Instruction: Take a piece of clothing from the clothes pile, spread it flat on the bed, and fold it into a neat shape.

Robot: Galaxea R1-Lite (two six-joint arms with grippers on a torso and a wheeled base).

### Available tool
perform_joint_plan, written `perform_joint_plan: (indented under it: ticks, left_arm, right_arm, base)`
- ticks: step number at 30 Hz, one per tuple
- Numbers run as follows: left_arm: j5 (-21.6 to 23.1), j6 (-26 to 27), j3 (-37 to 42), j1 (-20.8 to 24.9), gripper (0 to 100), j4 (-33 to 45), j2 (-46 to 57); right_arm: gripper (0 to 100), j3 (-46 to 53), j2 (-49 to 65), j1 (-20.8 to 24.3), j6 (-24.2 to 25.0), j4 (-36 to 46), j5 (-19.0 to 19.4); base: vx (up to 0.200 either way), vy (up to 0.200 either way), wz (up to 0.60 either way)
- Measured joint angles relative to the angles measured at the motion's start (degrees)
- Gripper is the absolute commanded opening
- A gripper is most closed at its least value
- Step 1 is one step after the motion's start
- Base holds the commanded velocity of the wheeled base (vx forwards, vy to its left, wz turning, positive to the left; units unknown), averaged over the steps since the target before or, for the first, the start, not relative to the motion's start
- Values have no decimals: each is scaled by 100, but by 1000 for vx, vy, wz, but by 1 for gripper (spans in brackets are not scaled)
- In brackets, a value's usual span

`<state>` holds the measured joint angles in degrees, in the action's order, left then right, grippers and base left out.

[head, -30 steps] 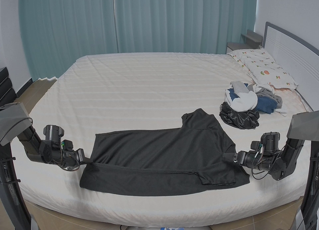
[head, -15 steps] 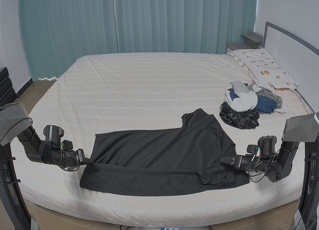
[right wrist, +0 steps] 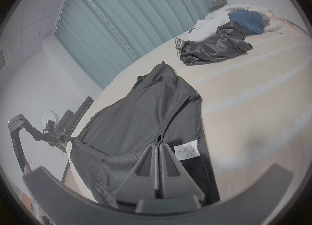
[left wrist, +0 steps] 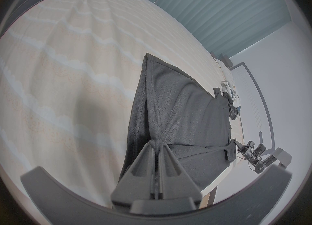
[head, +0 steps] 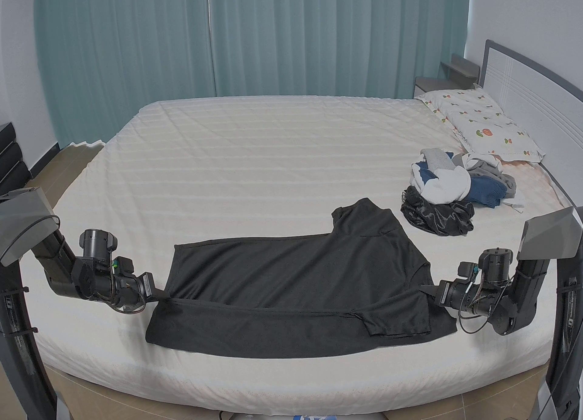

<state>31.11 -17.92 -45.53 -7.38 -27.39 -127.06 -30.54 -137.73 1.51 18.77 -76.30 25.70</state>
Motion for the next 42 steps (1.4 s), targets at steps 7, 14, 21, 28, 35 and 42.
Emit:
perform_joint_plan:
  ticks: [7, 14, 21, 28, 35, 42]
  left_arm:
    - [-10, 2, 6, 5, 0, 0, -9]
    - [-38, 2, 28, 5, 0, 0, -23]
    - [-51, 0, 52, 10, 0, -2, -41]
    - [-54, 0, 52, 11, 0, -2, -52]
    - [-65, 2, 55, 11, 100, 5, -55]
    - [-40, -121, 50, 5, 100, -2, -55]
  right_arm:
    - [0, 41, 7, -4, 282, -562, -6]
    - [0, -138, -56, -4, 312, -586, -38]
    - [0, -396, -262, -11, 312, -535, -83]
    - [100, -513, -447, -9, 321, -553, -107]
    - [100, -575, -581, -9, 323, -606, -118]
    - [100, -549, -354, -15, 464, -619, -416]
  base:
    - [0, 0, 0]
    - [0, 0, 0]
    - [0, 0, 0]
    - [0, 0, 0]
    - [0, 0, 0]
    - [0, 0, 0]
